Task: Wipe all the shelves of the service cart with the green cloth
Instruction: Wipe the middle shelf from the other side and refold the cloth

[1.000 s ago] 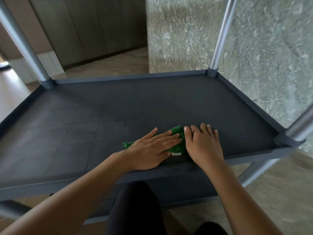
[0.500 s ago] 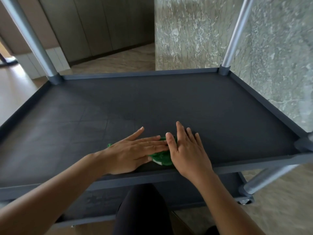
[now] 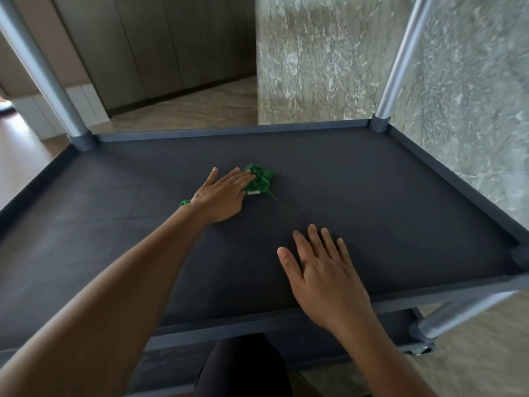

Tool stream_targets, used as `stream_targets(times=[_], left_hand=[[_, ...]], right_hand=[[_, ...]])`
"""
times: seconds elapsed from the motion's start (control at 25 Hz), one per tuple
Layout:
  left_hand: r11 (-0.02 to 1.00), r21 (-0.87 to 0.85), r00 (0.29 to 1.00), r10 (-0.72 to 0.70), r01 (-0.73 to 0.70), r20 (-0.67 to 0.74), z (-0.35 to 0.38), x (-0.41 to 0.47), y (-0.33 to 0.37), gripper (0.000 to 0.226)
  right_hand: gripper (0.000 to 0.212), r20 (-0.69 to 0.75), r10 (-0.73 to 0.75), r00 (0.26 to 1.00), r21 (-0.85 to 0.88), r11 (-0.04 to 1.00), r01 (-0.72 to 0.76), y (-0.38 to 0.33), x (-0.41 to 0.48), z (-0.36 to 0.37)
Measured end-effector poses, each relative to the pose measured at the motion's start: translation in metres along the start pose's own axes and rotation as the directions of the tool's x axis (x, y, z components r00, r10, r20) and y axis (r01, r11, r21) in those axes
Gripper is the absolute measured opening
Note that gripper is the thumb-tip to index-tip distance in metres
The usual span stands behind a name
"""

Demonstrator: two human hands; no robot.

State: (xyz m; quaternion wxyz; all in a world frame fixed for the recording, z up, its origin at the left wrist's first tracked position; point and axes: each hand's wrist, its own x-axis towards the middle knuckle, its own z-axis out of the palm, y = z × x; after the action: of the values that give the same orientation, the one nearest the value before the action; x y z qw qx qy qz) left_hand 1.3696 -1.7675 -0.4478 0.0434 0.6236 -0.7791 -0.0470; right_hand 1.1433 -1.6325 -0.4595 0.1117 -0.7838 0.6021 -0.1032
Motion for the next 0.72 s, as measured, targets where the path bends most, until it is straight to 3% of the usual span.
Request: stream_targets(times=[0.24,0.56,0.72], left_hand=[[1.0,-0.014,0.998,0.006,-0.005,0.057,0.003,-0.005,0.007,0.053],[0.913,-0.126,0.912,0.4,-0.387,0.097,-0.001,-0.129,0.045,0.054],[0.932,-0.101,0.932,0.356,-0.349,0.07,0.0,-0.139,0.051,0.058]], right_hand=[[0.081,-0.033,0.004,0.999,0.004,1.0,-0.004,0.0,0.002,0.002],[0.07,-0.051,-0.011,0.999,0.003,1.0,0.011,0.0,0.003,0.004],[0.073,-0.033,-0.018,0.999,-0.009,1.0,0.017,-0.002,0.001,0.004]])
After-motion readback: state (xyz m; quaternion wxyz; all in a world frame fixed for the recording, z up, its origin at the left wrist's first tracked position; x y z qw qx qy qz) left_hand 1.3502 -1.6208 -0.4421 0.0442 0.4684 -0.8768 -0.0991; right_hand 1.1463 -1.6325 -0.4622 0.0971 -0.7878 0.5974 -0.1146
